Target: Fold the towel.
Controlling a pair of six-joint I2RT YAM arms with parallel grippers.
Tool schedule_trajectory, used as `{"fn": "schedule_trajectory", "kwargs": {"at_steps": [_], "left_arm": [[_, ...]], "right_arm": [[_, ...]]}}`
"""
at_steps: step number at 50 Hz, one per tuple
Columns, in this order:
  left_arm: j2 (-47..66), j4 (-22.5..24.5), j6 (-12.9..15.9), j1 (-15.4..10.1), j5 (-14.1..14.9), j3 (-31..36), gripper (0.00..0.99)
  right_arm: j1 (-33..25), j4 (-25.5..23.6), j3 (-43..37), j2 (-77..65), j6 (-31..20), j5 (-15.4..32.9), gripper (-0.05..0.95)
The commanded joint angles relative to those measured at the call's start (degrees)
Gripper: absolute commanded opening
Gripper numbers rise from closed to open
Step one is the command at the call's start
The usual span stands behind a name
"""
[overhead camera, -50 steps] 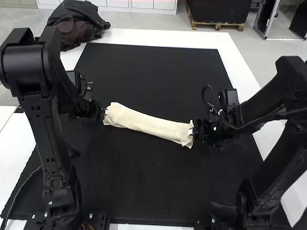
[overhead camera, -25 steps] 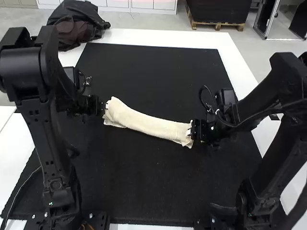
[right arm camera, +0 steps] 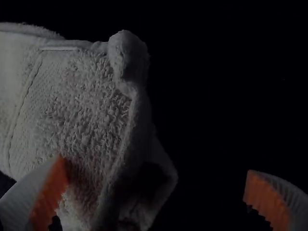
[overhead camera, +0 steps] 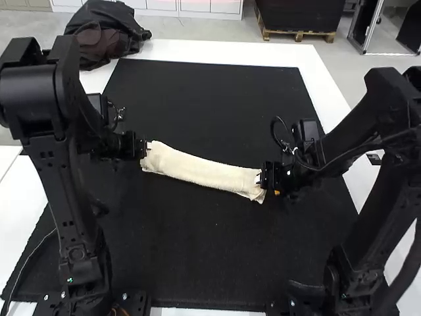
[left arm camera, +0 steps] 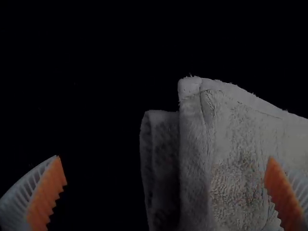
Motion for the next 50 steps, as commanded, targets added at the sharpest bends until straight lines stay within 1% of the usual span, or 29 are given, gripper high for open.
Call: {"fn": "schedule_trajectory", "kwargs": {"at_steps": [1, 10, 14, 16, 19, 22, 24, 25, 27, 29, 35, 38, 40, 50], "left_arm": [[-1.75, 0.39, -1.21, 0.91, 1.47, 0.1, 0.961], [-3.68, 1.19, -3.4, 2.22, 1.56, 0.46, 0.961], [-4.12, 2.06, -4.37, 2.31, 1.56, 0.54, 0.961], [-4.21, 2.33, -4.46, 2.31, 1.47, 0.54, 0.961], [-4.21, 2.59, -4.81, 2.31, 1.47, 0.54, 0.961], [-4.21, 2.59, -4.99, 2.31, 1.38, 0.54, 0.961], [-4.3, 2.59, -4.99, 2.31, 1.38, 0.46, 0.961], [-4.21, 2.68, -4.99, 2.31, 1.29, 0.54, 0.961], [-4.3, 2.68, -4.99, 2.31, 1.29, 0.54, 0.961], [-4.21, 2.77, -4.99, 2.31, 1.29, 0.54, 0.961], [-4.3, 2.94, -4.9, 2.4, 1.29, 0.54, 0.961], [-4.3, 3.38, -5.34, 2.31, 1.29, 0.54, 0.961], [-4.3, 3.91, -5.78, 2.31, 1.21, 0.54, 0.961], [-4.38, 3.91, -5.87, 2.4, 1.12, 1.07, 0.961]], "right_arm": [[4.27, 4.56, 3.0, 6.9, 0.29, -5.25, 0.9], [4.44, 4.56, 4.06, 8.04, 0.46, -5.25, 0.9], [4.71, 4.65, 4.23, 8.21, 0.55, -5.34, 0.9], [4.97, 4.82, 4.49, 8.48, 0.55, -5.43, 0.89], [5.41, 4.74, 5.02, 8.74, 0.55, -5.43, 0.83], [5.59, 4.56, 5.37, 8.65, 0.55, -5.51, 0.81], [5.67, 3.59, 5.9, 8.48, 0.55, -5.6, 0.81], [5.5, 2.19, 6.34, 8.21, 0.2, -5.6, 0.81], [5.32, 0.08, 6.87, 7.86, -0.68, -5.87, 0.83], [4.97, -0.98, 7.13, 6.63, -1.03, -5.78, 0.9], [4.09, -1.5, 6.96, 3.56, -0.68, -5.87, 0.9], [4.09, -1.77, 7.04, 2.41, -0.5, -5.87, 0.9], [4.18, -2.21, 6.96, 1.97, -0.41, -5.87, 0.9], [4.27, -4.41, 7.75, 0.92, -0.59, -5.69, 0.9]]}}
